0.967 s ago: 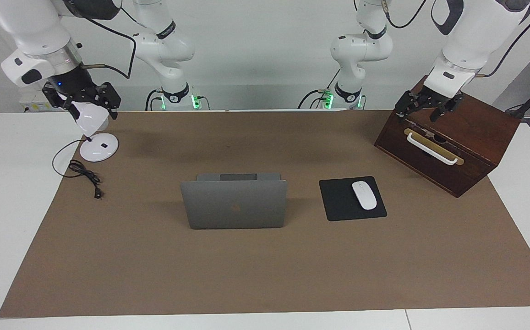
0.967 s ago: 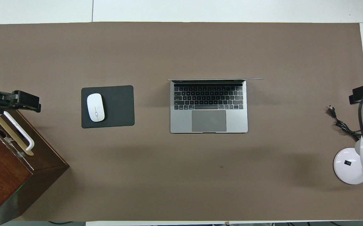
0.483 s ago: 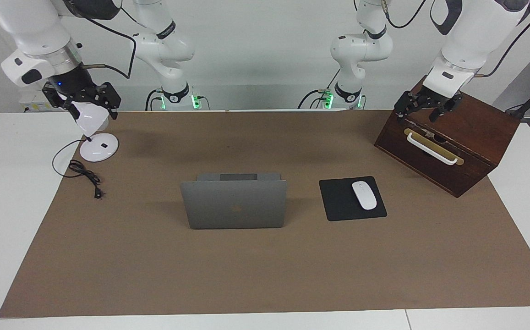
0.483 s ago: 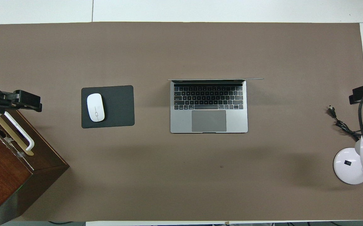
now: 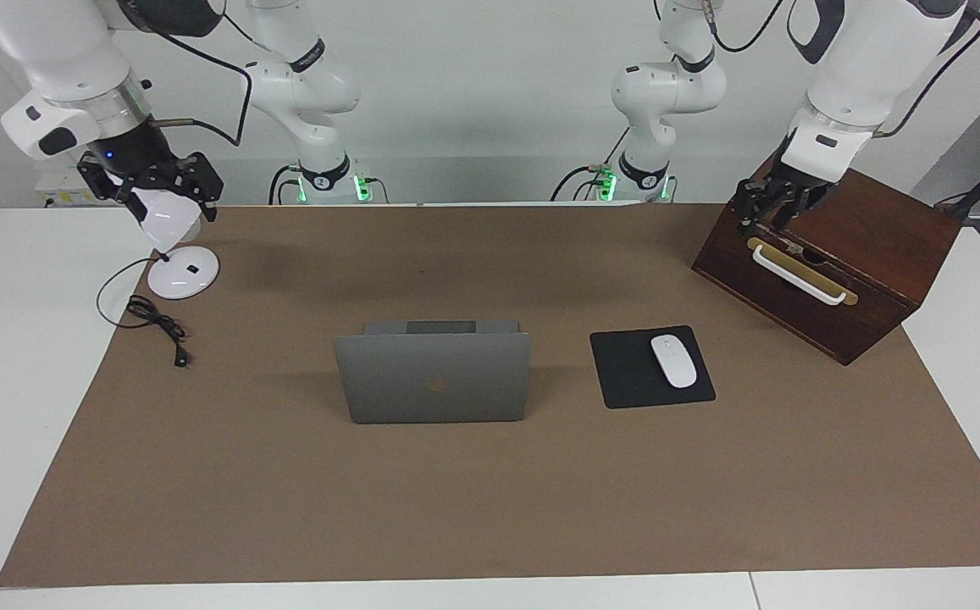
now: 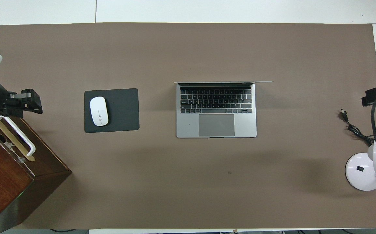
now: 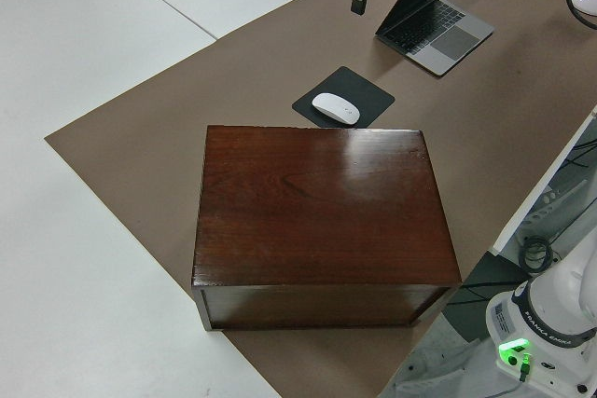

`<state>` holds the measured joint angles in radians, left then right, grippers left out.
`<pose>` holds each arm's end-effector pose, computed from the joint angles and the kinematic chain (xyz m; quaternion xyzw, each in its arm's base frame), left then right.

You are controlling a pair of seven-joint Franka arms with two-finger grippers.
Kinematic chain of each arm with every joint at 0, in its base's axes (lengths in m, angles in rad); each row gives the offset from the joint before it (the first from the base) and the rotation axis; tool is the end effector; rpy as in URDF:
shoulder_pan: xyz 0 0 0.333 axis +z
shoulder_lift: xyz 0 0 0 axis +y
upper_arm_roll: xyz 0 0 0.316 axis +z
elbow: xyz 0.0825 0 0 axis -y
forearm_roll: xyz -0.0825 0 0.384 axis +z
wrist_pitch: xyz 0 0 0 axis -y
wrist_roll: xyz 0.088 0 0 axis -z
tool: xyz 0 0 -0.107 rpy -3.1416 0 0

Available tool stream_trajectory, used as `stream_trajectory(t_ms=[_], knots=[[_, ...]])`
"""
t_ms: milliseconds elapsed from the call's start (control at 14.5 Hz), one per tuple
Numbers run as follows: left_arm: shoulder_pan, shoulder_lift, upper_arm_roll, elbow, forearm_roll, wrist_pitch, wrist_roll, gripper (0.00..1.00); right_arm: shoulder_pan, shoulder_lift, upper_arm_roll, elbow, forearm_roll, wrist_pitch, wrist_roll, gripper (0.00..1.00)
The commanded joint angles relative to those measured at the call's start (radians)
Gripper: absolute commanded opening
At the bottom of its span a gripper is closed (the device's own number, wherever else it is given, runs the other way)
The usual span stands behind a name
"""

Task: Close laptop with both arms
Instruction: 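Move the left gripper toward the laptop while the right gripper reaches over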

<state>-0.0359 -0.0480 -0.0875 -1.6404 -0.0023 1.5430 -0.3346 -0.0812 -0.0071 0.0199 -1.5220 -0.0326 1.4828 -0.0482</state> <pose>0.5314 -0.0673 0.6155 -0.9941 -0.1055 0.0239 0.0065 0.5423 -0.0370 0.6437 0.9997 -0.0077 -0.0169 0.0154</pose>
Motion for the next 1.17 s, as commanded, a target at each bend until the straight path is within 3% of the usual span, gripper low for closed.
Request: stream_trajectory(t_ms=[0, 207, 829, 1105], knots=[[-0.027, -0.052, 0.0, -0.079, -0.042, 0.032, -0.202, 0.0, -0.017, -0.022, 0.017, -0.03, -0.004, 0.046, 0.042, 1.0], [-0.03, -0.101, -0.001, -0.189, -0.152, 0.132, -0.418, 0.0, -0.014, -0.022, 0.028, -0.033, -0.007, 0.094, 0.14, 1.0], [-0.042, -0.207, -0.008, -0.475, -0.436, 0.397, -0.816, 0.0, -0.015, -0.022, 0.029, -0.087, 0.019, 0.244, 0.114, 0.98], [-0.051, -0.208, -0.009, -0.513, -0.493, 0.468, -0.926, 0.0, -0.022, -0.01, 0.026, -0.087, 0.02, 0.283, 0.065, 0.79]])
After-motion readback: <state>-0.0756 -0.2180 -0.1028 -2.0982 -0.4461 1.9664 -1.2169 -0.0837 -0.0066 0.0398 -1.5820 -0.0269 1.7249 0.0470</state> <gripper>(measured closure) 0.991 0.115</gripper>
